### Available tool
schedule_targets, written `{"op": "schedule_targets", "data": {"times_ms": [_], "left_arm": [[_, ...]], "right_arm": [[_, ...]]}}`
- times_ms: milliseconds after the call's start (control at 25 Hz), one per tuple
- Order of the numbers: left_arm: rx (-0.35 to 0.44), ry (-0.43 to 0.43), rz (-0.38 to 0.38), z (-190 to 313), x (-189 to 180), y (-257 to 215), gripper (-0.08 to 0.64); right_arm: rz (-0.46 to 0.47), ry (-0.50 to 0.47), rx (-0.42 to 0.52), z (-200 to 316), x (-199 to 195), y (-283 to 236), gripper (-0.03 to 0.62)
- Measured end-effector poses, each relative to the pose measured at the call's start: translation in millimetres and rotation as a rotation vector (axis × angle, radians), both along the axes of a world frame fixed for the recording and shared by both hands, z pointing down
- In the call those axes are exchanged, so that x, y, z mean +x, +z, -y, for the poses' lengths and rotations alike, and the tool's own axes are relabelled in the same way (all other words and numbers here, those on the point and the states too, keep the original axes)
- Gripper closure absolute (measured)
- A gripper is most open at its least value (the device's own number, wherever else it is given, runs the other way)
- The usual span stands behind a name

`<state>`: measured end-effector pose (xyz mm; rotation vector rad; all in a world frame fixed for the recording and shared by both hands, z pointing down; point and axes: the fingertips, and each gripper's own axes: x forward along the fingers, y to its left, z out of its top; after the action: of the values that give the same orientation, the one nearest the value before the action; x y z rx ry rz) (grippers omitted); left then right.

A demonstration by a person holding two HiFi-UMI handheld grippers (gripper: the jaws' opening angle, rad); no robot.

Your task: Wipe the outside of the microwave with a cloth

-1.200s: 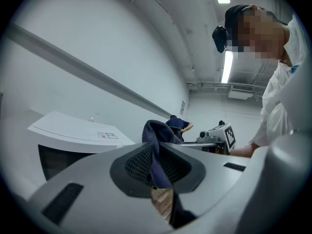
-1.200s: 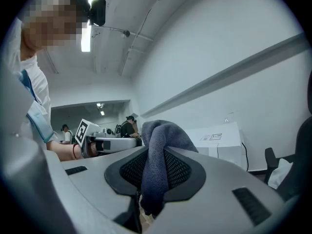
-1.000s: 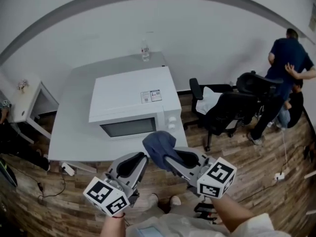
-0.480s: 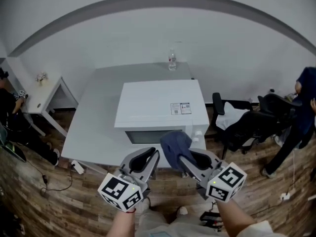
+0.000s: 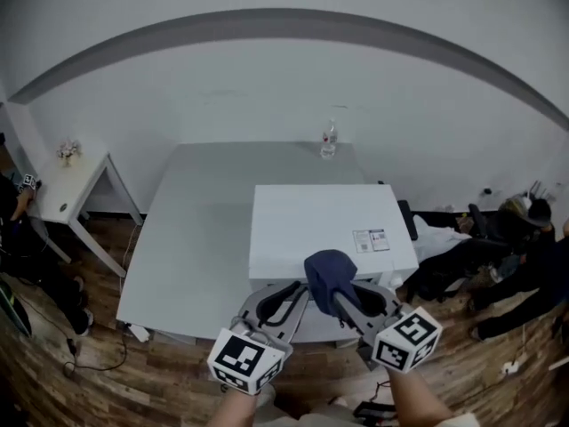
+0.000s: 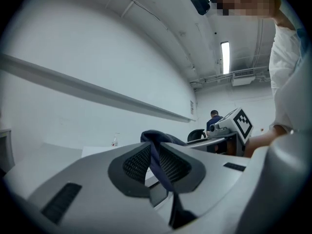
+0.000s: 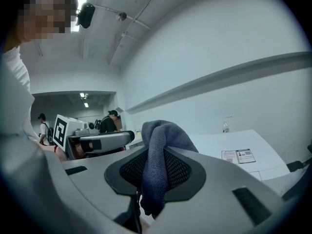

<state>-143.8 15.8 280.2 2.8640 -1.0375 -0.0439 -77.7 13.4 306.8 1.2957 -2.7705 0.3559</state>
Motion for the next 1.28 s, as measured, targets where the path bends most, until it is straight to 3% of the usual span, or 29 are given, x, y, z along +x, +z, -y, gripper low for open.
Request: {"op": "schedule_targets", "data": {"times_ms": [200, 400, 640, 840, 1080, 1280], "left_arm": [[-0.012, -0.023, -0.024, 26.3, -51.2, -1.8, 0.517], [0.007, -0.030, 0.009, 51.9, -78.4, 1.2, 0.517], [-0.035, -0.075, 0.025, 74.3, -99.4, 12.6, 0.517], [-0.053, -0.101, 0.047, 89.9, -100.6, 5.4, 0.517], [-0.074, -0.098, 0.068, 98.7, -91.1, 14.1, 0.516], [-0.099, -0.085, 0.063, 100.0, -75.0, 22.4, 0.517]], "right_arm": [[-0.044, 0.048, -0.069, 33.3, -41.3, 12.4, 0.500], [-0.111, 0.056, -0.108, 67.9, -89.2, 21.7, 0.500], [-0.300, 0.041, -0.206, 97.9, -111.9, 49.8, 0.499], [-0.465, -0.024, -0.265, 114.6, -113.5, 68.7, 0.499], [-0.652, -0.186, -0.203, 124.0, -115.3, 75.4, 0.498], [-0.709, -0.204, -0.129, 123.5, -110.7, 75.5, 0.499]]}}
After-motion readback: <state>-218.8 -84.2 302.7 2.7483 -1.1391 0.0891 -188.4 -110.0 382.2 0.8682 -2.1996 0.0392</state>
